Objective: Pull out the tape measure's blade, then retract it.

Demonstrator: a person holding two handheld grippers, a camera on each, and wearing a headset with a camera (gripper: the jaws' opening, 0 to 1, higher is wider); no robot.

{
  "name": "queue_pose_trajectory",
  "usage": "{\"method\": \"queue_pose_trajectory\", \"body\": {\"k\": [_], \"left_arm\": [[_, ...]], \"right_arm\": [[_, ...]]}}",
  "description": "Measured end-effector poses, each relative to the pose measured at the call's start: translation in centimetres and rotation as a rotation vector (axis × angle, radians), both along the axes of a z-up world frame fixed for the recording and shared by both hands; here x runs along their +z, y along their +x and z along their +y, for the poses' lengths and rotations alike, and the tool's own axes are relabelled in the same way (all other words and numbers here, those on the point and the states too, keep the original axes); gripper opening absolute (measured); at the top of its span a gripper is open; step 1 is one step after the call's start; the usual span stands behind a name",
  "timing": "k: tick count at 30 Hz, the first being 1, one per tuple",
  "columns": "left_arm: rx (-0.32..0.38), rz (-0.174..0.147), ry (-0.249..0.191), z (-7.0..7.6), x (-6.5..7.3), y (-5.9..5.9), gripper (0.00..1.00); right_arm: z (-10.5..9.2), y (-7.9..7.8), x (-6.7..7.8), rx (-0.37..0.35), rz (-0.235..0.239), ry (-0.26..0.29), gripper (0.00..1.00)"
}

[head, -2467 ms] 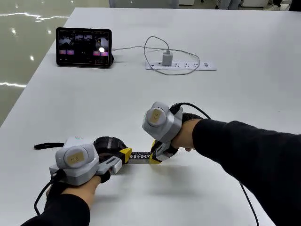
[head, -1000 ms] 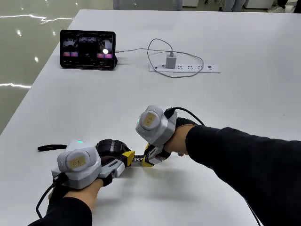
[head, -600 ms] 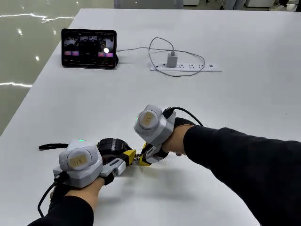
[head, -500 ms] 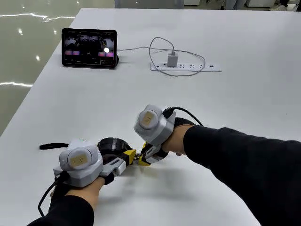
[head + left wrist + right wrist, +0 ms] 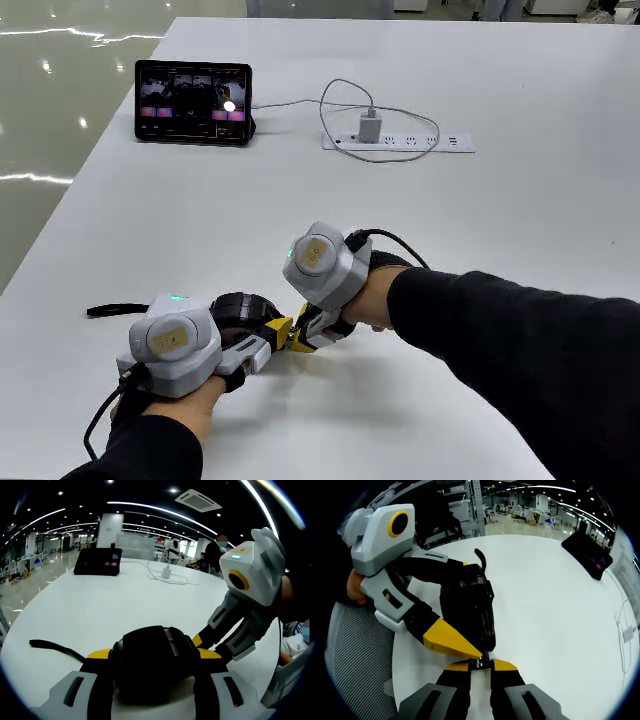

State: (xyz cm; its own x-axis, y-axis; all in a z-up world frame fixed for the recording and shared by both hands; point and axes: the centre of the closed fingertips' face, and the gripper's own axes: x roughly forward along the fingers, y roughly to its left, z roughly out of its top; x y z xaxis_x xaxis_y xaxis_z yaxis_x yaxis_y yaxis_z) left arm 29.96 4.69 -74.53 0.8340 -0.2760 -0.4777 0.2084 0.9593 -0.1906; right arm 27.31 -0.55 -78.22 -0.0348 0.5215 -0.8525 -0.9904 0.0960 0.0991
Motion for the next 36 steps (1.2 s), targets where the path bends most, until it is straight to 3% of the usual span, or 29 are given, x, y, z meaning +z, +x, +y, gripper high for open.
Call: {"method": "queue_pose_trajectory", "body": {"k": [27, 29, 36], "left_arm": [[-0.010, -0.010, 0.019, -0.08, 0.01, 0.07, 0.62], [-0.011, -0.009, 0.023, -0.09, 0.02, 0.06, 0.62], [-0.017, -0.015, 0.040, -0.28, -0.30, 0.38, 0.64]], "right_arm": [[0.48, 0.03, 0.09, -0.001, -0.013, 0.046, 0.12], [0.53, -0.10, 0.08, 0.023, -0.043, 0.061, 0.12], [0.52, 0.02, 0.17, -0.020, -0.040, 0.072, 0.14]]}}
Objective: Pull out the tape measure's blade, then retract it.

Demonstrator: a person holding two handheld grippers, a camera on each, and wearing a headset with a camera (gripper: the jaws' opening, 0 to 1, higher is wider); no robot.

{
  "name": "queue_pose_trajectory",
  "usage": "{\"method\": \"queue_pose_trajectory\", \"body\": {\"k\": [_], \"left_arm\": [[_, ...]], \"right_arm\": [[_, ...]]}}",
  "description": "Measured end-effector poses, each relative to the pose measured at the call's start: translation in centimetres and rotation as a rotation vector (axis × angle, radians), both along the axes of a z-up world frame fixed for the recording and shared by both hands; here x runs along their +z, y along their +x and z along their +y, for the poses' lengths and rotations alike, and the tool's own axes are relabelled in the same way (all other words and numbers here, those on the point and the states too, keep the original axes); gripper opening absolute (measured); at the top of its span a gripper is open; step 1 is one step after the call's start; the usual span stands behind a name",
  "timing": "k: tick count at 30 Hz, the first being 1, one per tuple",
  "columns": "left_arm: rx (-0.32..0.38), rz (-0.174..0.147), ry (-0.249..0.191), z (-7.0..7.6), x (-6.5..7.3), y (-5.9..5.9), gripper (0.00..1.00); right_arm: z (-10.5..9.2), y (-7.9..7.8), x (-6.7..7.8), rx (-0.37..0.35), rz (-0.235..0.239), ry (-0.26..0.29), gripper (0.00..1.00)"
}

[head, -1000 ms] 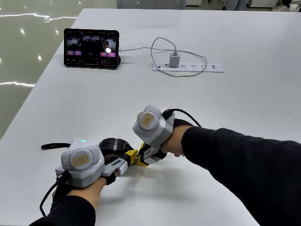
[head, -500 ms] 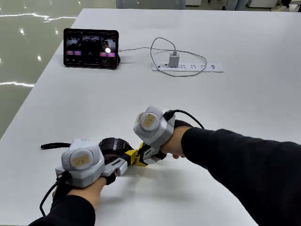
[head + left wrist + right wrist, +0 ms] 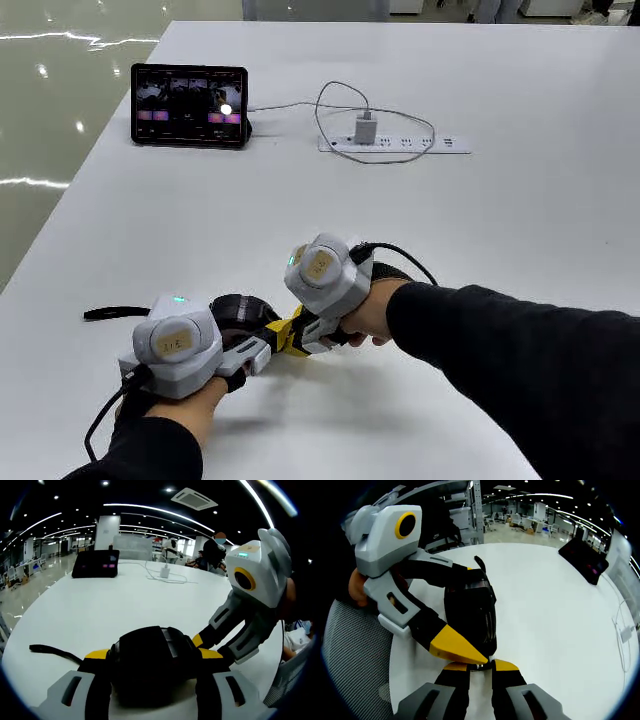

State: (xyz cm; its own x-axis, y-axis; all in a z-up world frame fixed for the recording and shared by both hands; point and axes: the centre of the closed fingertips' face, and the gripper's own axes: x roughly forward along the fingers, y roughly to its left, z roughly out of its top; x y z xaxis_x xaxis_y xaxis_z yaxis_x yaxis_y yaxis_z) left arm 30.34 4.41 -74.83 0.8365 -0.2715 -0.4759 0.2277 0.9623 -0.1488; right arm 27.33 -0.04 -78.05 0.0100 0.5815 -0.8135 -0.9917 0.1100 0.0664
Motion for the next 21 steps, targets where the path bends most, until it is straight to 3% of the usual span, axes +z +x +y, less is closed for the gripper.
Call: {"method": "queue_pose_trajectory", "body": {"k": [11, 14, 18, 21], "left_arm": [[-0.001, 0.004, 0.007, 0.1, 0.2, -0.2, 0.64], [0.004, 0.010, -0.015, 0.2, 0.4, -0.3, 0.63], [-0.007, 0.005, 0.006, 0.0, 0.4, -0.2, 0.63], [-0.012, 0.003, 0.011, 0.0, 0.3, -0.2, 0.64]], "right_arm": [[-0.8, -0.2, 0.4, -0.006, -0.029, 0.003, 0.14], [-1.1, -0.3, 0.9, -0.007, -0.040, 0.013, 0.14], [-1.7, -0.5, 1.4, -0.007, -0.078, 0.025, 0.15], [-2.2, -0.7, 1.5, -0.019, -0.078, 0.035, 0.17]]}}
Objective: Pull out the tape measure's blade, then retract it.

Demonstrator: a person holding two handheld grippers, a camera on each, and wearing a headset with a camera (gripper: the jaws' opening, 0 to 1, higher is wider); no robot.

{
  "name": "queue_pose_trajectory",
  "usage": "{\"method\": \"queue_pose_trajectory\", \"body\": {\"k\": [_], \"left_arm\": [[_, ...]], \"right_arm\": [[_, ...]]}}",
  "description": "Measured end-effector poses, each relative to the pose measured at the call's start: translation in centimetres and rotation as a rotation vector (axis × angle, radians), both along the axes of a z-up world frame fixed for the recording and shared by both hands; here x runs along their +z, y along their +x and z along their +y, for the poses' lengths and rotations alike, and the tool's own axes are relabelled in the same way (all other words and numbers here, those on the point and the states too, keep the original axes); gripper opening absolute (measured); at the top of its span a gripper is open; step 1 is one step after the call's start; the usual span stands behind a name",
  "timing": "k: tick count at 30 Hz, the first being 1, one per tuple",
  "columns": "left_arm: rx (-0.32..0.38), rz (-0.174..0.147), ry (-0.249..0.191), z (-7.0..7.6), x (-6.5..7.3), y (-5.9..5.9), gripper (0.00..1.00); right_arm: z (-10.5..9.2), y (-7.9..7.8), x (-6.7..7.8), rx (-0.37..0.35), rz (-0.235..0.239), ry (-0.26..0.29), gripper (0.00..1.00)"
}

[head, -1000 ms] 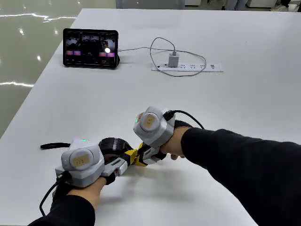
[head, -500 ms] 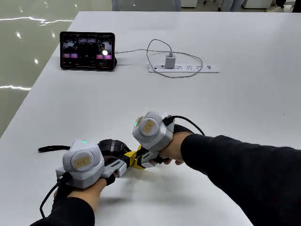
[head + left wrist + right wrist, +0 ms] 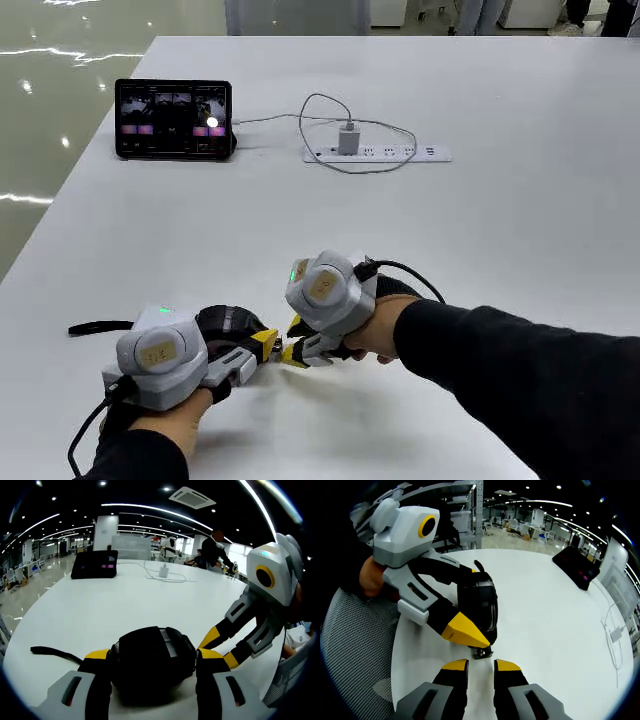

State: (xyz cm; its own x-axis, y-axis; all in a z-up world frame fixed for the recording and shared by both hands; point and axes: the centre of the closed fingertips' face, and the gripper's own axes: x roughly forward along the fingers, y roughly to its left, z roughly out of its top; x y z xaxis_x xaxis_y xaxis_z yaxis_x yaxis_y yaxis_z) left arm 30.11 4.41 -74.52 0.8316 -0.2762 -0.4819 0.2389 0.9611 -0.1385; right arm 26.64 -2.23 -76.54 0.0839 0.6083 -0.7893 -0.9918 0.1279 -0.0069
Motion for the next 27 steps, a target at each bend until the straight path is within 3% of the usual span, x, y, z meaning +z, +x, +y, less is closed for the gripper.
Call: {"method": "queue_pose_trajectory", "body": {"k": [9, 12, 15, 21, 25, 26, 27], "left_arm": [[-0.011, -0.008, -0.010, -0.2, 0.3, -0.1, 0.70], [-0.032, 0.012, -0.032, -1.1, 0.2, -0.5, 0.78], [-0.048, 0.006, -0.035, -1.4, 0.4, -0.5, 0.85], [-0.034, 0.006, -0.077, -0.2, 1.2, -0.6, 0.99], [-0.074, 0.059, -0.139, -0.4, 1.1, -1.5, 0.99], [-0.105, 0.087, -0.142, -0.7, 0.8, -1.9, 0.99], [-0.147, 0.144, -0.137, -1.0, 0.2, -2.7, 0.99]], "right_arm": [[-2.3, -0.6, 0.6, -0.082, 0.009, 0.050, 0.19], [-3.7, -0.8, 0.8, -0.124, 0.012, 0.069, 0.20], [-5.0, -1.0, 0.9, -0.178, 0.017, 0.085, 0.22], [-7.3, -1.8, 1.3, -0.239, 0.010, 0.112, 0.28], [-8.9, -2.1, 1.6, -0.288, 0.013, 0.131, 0.32], [-9.3, -2.1, 1.6, -0.296, 0.013, 0.132, 0.33], [-9.8, -2.1, 1.7, -0.307, 0.007, 0.134, 0.34]]}}
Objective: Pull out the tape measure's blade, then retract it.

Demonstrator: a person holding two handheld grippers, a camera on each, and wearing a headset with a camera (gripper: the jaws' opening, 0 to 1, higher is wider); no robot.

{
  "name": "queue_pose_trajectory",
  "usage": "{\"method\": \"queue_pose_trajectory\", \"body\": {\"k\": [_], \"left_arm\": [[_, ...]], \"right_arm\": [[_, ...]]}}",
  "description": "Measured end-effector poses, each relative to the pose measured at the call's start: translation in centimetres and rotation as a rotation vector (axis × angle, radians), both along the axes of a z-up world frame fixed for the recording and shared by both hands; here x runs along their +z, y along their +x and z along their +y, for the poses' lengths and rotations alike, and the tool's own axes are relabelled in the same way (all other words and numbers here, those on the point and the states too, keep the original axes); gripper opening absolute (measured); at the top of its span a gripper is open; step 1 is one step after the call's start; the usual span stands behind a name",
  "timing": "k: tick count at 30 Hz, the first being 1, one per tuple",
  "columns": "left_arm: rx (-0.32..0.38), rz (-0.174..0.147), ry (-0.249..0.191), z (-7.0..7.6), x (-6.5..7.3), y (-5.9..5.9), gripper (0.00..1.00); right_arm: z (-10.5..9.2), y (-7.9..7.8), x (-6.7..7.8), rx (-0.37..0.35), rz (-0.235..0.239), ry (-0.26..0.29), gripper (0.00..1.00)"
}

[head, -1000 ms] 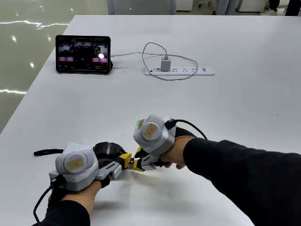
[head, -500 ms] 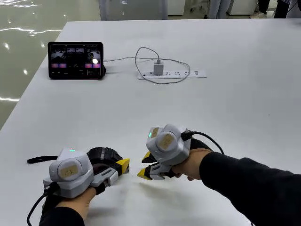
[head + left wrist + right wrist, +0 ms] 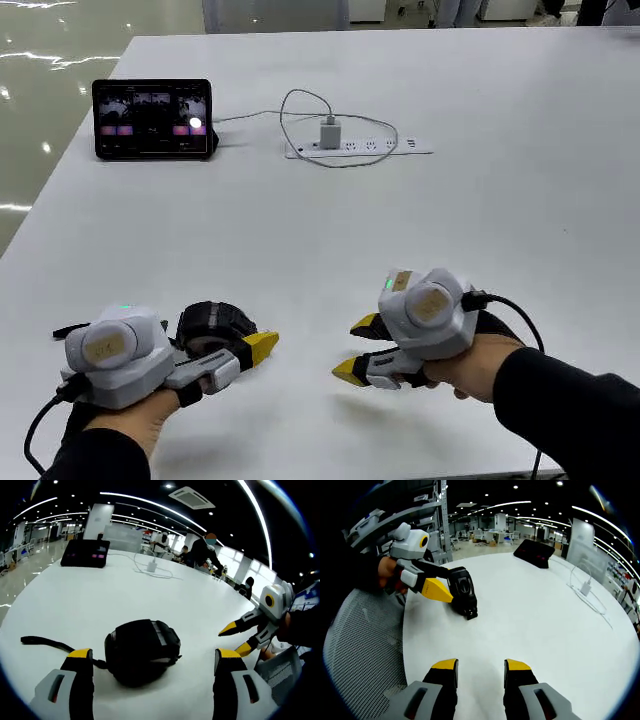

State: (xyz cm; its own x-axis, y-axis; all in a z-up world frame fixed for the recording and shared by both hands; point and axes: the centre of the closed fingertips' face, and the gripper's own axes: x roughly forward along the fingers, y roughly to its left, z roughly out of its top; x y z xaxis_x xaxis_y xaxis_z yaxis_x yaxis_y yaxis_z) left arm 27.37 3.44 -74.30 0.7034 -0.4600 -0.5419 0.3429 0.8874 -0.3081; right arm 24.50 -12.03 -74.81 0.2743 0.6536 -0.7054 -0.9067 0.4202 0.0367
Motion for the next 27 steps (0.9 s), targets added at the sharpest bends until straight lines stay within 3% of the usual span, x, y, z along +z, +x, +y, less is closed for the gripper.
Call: {"method": "queue_pose_trajectory", "body": {"k": [1, 2, 3, 5, 6, 8, 11, 16, 19, 22, 27], "left_arm": [[-0.009, 0.011, 0.029, 0.4, -0.2, -0.2, 0.99], [-0.028, -0.018, 0.072, 0.8, 0.0, -0.1, 0.99], [-0.050, -0.022, 0.082, 0.9, 0.1, -0.3, 0.99], [-0.086, 0.017, 0.113, 1.3, -0.2, -0.9, 0.99], [-0.099, 0.006, 0.138, 1.7, -0.1, -0.8, 0.99], [-0.146, -0.052, 0.163, 1.8, 0.7, -0.8, 0.99], [-0.176, -0.055, 0.158, 2.5, 0.8, -1.3, 0.99], [-0.228, -0.063, 0.142, 2.8, 1.0, -2.7, 0.99], [-0.271, -0.074, 0.162, 3.1, 1.0, -3.5, 0.99], [-0.263, -0.123, 0.188, 4.1, 1.8, -3.5, 0.99], [-0.258, -0.113, 0.169, 5.1, 1.9, -4.0, 0.99]], "right_arm": [[-0.3, 0.0, 0.1, -0.005, -0.007, -0.001, 0.35], [-0.8, 0.0, 0.2, -0.009, -0.010, 0.000, 0.36], [-1.0, 0.0, 0.4, -0.013, -0.012, 0.002, 0.38], [-1.6, -0.2, 0.6, -0.025, 0.003, 0.025, 0.42], [-1.8, -0.2, 0.8, -0.028, 0.001, 0.033, 0.45], [-2.6, -0.3, 1.0, -0.034, -0.019, 0.043, 0.50], [-3.5, -0.9, 1.0, -0.033, 0.005, 0.064, 0.56], [-5.6, -1.4, 1.5, -0.066, -0.008, 0.070, 0.61], [-6.9, -1.3, 1.7, -0.097, -0.006, 0.083, 0.64], [-8.4, -1.4, 1.7, -0.115, -0.005, 0.077, 0.64], [-10.9, -1.3, 1.8, -0.152, -0.017, 0.072, 0.66]]}}
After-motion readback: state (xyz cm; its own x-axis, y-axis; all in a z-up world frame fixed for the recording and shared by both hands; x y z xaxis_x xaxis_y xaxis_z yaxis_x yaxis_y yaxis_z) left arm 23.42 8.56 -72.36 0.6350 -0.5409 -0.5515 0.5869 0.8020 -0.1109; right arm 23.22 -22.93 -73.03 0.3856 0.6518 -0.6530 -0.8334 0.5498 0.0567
